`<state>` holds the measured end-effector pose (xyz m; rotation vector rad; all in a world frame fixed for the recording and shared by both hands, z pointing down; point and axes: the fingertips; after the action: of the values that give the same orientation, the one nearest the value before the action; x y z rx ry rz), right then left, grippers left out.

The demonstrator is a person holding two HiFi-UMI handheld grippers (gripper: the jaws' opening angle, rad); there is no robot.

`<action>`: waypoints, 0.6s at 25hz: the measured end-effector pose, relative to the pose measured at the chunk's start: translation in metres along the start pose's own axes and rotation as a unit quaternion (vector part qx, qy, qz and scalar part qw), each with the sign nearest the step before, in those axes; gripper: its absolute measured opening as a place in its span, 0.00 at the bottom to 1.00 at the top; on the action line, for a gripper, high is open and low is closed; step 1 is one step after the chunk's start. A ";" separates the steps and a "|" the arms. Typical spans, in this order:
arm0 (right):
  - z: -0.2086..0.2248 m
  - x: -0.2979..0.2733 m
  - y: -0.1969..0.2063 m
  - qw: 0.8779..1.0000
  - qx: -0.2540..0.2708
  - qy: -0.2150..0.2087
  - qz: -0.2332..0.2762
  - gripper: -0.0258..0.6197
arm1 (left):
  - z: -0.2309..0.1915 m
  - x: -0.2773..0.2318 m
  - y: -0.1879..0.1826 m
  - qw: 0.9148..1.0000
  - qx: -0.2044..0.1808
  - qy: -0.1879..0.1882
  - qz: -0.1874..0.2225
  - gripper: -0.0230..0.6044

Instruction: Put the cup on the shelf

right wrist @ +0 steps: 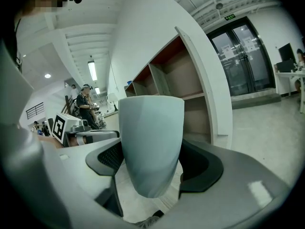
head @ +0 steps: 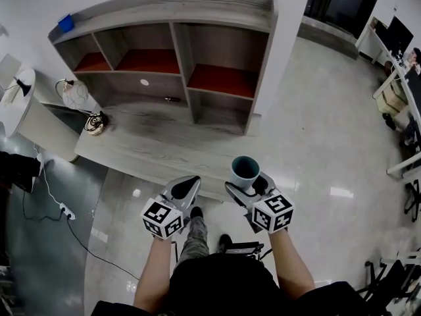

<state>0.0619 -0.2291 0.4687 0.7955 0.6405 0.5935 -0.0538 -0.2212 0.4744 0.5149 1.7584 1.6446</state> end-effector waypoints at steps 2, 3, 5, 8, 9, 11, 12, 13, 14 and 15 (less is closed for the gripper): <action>0.003 -0.016 -0.011 1.000 0.002 0.008 0.007 0.61 | -0.020 -0.011 -0.006 1.000 -0.003 0.009 0.007 0.04; 0.004 -0.025 -0.018 1.000 0.003 0.011 0.010 0.61 | -0.031 -0.017 -0.009 1.000 -0.004 0.013 0.010 0.04; 0.006 -0.042 -0.030 1.000 0.005 0.018 0.015 0.61 | -0.053 -0.027 -0.016 1.000 -0.007 0.022 0.015 0.04; 0.006 -0.065 -0.050 0.999 0.005 0.031 0.026 0.61 | -0.080 -0.042 -0.025 0.999 -0.012 0.040 0.019 0.04; 0.006 -0.071 -0.055 0.999 0.004 0.037 0.031 0.61 | -0.088 -0.046 -0.027 0.999 -0.014 0.048 0.020 0.04; 0.005 -0.083 -0.064 0.998 0.003 0.047 0.039 0.61 | -0.102 -0.055 -0.030 0.998 -0.017 0.063 0.020 0.04; 0.005 -0.089 -0.067 0.998 0.002 0.052 0.042 0.61 | -0.109 -0.059 -0.031 0.997 -0.018 0.070 0.021 0.04; 0.005 -0.095 -0.070 0.997 0.002 0.057 0.045 0.61 | -0.115 -0.063 -0.033 0.997 -0.019 0.078 0.022 0.04; 0.006 -0.099 -0.072 0.997 0.002 0.062 0.047 0.61 | -0.120 -0.067 -0.034 0.996 -0.020 0.085 0.023 0.04; 0.006 -0.103 -0.074 0.996 0.003 0.067 0.049 0.61 | -0.124 -0.071 -0.036 0.995 -0.022 0.092 0.025 0.04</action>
<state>0.0162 -0.3443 0.4435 0.8007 0.7295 0.7405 -0.0844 -0.3634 0.4515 0.4019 1.8493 1.8100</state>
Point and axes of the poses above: the fingertips, and each gripper's own axes: x backward along the fingers, z to its right, y out of its underside, and after that the axes turned 15 degrees about -x, right-handed
